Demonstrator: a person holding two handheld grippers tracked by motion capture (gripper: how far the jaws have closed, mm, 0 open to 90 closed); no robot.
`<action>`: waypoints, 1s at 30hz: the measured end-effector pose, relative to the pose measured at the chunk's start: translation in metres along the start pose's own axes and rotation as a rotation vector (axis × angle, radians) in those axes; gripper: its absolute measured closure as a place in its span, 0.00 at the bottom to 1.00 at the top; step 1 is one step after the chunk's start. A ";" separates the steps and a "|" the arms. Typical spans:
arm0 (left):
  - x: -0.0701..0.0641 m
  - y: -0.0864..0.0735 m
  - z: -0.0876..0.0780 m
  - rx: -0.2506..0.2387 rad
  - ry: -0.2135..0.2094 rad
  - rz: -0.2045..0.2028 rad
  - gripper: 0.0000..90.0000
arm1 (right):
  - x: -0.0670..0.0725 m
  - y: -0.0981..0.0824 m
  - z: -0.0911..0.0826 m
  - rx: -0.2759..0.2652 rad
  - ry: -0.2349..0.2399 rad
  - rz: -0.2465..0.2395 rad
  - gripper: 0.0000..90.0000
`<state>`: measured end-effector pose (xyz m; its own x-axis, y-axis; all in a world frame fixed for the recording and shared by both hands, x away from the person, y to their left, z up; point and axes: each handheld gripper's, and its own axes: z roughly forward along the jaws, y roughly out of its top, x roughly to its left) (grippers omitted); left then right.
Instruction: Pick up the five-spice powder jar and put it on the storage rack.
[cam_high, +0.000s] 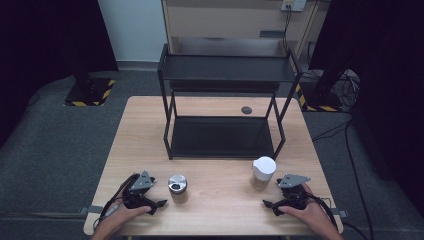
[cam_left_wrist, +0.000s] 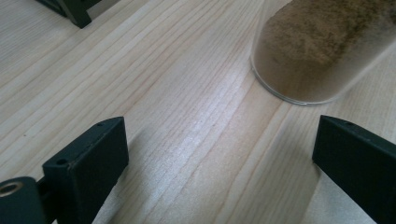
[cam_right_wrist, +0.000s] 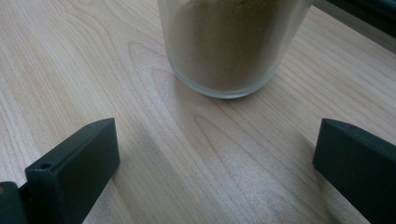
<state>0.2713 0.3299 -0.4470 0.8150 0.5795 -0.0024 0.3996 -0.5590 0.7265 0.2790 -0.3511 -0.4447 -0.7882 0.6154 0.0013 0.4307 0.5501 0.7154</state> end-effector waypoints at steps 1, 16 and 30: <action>-0.001 0.000 0.000 0.000 0.000 0.002 0.03 | 0.000 0.000 0.000 0.000 0.000 0.000 0.01; -0.011 0.006 -0.004 -0.020 -0.022 0.052 0.03 | 0.000 0.000 0.000 0.000 0.000 0.002 0.01; -0.018 0.016 -0.002 -0.016 -0.044 0.089 0.03 | 0.000 0.000 0.000 0.000 0.000 0.002 0.01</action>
<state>0.2622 0.3122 -0.4337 0.8646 0.5013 0.0331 0.3182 -0.5973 0.7362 0.2787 -0.3514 -0.4446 -0.7874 0.6165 0.0034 0.4327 0.5487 0.7154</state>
